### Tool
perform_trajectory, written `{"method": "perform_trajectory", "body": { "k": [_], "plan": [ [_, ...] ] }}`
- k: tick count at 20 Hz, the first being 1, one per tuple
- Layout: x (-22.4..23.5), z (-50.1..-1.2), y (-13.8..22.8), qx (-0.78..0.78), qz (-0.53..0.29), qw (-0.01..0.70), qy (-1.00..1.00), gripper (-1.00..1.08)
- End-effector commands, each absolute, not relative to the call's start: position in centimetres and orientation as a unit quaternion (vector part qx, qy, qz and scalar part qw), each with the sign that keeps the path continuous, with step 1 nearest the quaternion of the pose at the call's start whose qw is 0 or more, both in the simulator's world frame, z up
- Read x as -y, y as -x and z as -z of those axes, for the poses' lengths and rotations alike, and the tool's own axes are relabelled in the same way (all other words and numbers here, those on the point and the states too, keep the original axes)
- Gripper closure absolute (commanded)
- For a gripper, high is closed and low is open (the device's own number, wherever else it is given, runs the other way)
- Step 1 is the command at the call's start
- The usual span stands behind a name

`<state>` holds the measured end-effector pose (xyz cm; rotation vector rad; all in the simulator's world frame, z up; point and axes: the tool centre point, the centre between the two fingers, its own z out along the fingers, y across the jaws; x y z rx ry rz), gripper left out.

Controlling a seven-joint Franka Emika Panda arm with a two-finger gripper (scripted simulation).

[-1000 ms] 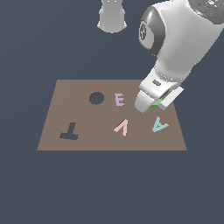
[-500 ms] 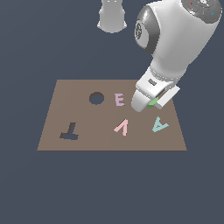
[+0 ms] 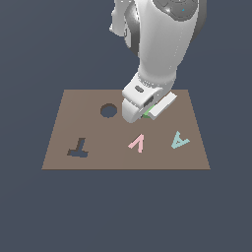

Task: Insert a designated object into the corresponding slot on a board.

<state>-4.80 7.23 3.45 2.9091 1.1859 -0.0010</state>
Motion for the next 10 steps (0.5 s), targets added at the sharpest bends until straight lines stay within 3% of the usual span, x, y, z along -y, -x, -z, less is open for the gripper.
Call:
{"method": "perform_trajectory", "body": {
  "k": [1,10],
  "plan": [
    [-4.4,-3.6,5.1,-0.381,0.000,0.000,-0.925,1.08],
    [3.6,-4.0,5.5,-0.391,0.000,0.000,-0.920,1.08]
  ]
}}
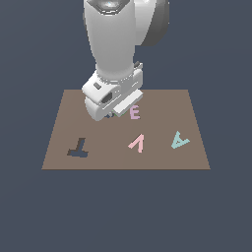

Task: Insert a designated object into the corresponding slot on a board.

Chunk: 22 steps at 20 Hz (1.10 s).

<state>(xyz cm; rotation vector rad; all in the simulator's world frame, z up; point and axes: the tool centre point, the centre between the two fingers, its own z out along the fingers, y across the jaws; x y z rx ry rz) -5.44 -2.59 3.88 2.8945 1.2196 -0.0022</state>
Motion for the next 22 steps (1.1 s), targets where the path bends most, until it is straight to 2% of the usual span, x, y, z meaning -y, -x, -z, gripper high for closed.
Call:
{"method": "perform_trajectory", "body": {
  "k": [1,8,20,21,22],
  "plan": [
    [4.2,-4.0,5.5,-0.391,0.000,0.000,-0.920,1.08],
    [6.3,-4.1,5.4,-0.394,0.000,0.000,-0.919,1.08],
    [6.3,-3.1,5.4,-0.394,0.001,0.000,-0.919,1.08],
    [6.3,-3.1,5.4,-0.394,0.001,0.000,-0.919,-0.92],
    [6.3,-3.1,5.4,-0.394,0.001,0.000,-0.919,-0.92]
  ]
}}
